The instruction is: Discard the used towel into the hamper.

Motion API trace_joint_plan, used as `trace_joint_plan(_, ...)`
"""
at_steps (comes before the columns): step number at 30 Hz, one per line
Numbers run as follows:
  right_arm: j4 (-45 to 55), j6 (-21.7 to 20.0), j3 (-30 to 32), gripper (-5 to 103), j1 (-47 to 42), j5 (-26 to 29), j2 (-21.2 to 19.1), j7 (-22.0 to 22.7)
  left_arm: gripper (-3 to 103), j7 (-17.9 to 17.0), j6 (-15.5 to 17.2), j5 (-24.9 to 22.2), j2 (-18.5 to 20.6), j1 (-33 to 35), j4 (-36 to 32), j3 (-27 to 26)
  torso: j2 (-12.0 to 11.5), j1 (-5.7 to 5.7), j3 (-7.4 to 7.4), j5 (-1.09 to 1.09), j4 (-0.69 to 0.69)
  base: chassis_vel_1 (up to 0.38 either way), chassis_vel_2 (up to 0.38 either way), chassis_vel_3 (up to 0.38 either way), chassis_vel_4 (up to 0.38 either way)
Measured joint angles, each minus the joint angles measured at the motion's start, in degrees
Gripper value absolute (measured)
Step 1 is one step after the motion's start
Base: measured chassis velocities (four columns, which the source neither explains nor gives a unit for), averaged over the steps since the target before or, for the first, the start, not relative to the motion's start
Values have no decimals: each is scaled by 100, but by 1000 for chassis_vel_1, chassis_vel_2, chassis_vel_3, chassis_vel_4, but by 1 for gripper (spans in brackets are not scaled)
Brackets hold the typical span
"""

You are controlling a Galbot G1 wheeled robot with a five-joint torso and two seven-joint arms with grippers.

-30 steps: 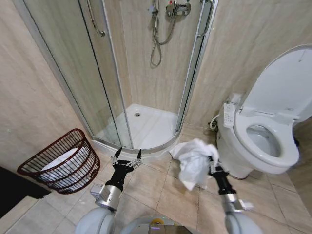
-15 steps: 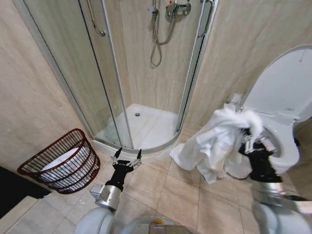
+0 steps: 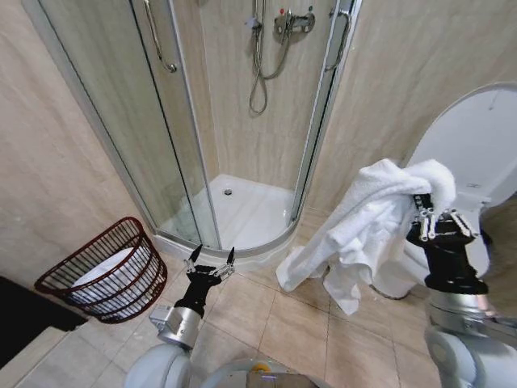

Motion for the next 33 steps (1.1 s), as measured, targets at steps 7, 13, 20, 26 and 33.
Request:
trace_joint_plan(7,89,-100,107,7,-7,61,-69,7,100,0,0,0,0,0,0,0,147,57,91,1,0,0,0,0,0)
trace_joint_plan(13,90,-131,412,7,34,247,-278,-21,100,0,0,0,0,0,0,0,307,114,194,1,-1,0,0,0,0)
trace_joint_plan(20,87,-101,597,7,88,539,-368,9,100,0,0,0,0,0,0,0,455,171,284,1,0,0,0,0,0)
trace_joint_plan(26,81,-80,631,7,128,496,-262,120,100,0,0,0,0,0,0,0,591,218,374,0,-1,0,0,0,0)
trace_joint_plan(33,76,-63,664,7,58,410,-341,125,100,0,0,0,0,0,0,0,753,280,475,0,0,0,0,0,0)
